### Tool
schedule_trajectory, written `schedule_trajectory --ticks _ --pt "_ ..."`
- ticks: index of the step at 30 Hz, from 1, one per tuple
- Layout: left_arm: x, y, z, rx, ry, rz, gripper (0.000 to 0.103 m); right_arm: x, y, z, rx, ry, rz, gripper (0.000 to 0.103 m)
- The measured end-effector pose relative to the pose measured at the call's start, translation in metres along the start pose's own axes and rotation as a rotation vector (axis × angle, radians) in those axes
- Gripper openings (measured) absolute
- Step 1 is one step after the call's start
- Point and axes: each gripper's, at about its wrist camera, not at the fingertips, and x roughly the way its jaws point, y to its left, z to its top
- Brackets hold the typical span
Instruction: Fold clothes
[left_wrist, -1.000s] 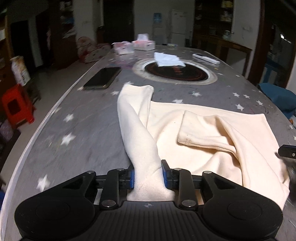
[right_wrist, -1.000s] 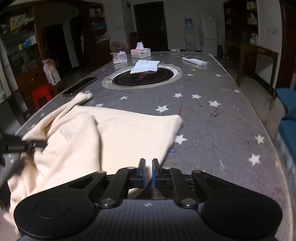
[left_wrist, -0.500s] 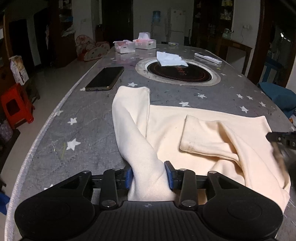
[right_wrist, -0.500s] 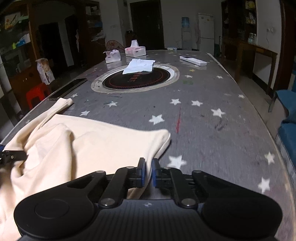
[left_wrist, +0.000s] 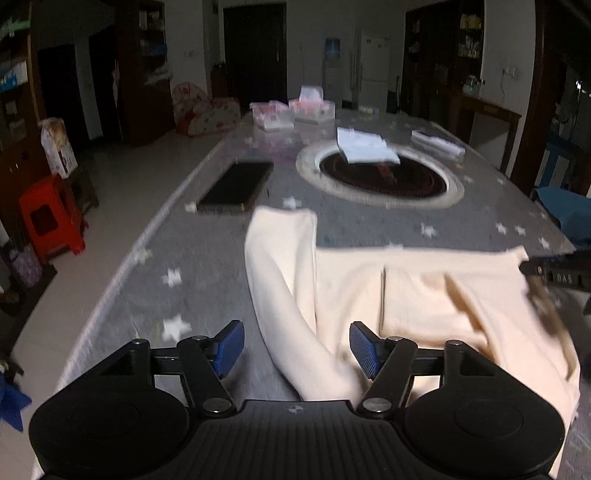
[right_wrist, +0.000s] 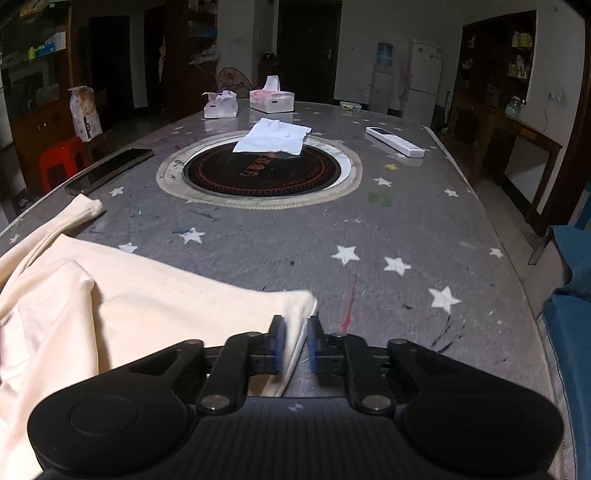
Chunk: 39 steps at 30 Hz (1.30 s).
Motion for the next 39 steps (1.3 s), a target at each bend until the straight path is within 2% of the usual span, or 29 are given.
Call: schedule_trajectory --ticks 4,6,8,10,13,16,23,26,33,39 --pt "0.007 0.0 0.019 0.005 -0.027 -0.04 0.064 -0.017 0.005 0.002 -0.003 -0.028 0.046 0.017" --pt "0.016 -0.002 0.028 0.006 -0.028 -0.07 0.048 -0.023 0.014 0.001 -0.018 -0.035 0.087 0.026" --pt "0.032 -0.003 0.034 -0.007 -0.001 -0.117 0.03 -0.026 0.022 -0.002 -0.036 -0.034 0.104 0.029" --pt "0.05 -0.003 0.038 -0.027 0.037 -0.163 0.022 -0.026 0.028 -0.005 -0.045 -0.027 0.109 0.029" --pt "0.072 -0.003 0.039 -0.031 0.078 -0.185 0.017 -0.026 0.026 -0.01 -0.024 -0.018 0.098 0.032" --pt "0.087 -0.002 0.037 -0.025 0.101 -0.174 0.01 -0.021 0.018 -0.013 0.0 -0.001 0.076 0.032" --pt "0.1 0.0 0.044 -0.035 0.088 -0.125 0.008 -0.004 0.013 -0.007 -0.037 0.016 0.047 0.032" --pt "0.093 -0.002 0.041 -0.037 0.08 -0.122 0.01 -0.007 0.018 -0.002 -0.041 0.006 0.059 0.032" --pt "0.05 -0.007 0.024 -0.061 0.018 -0.165 0.011 -0.031 0.049 0.008 -0.072 -0.037 0.261 0.032" --pt "0.02 -0.011 -0.003 -0.071 0.006 -0.211 0.011 -0.016 0.075 0.016 -0.064 -0.002 0.371 0.032"
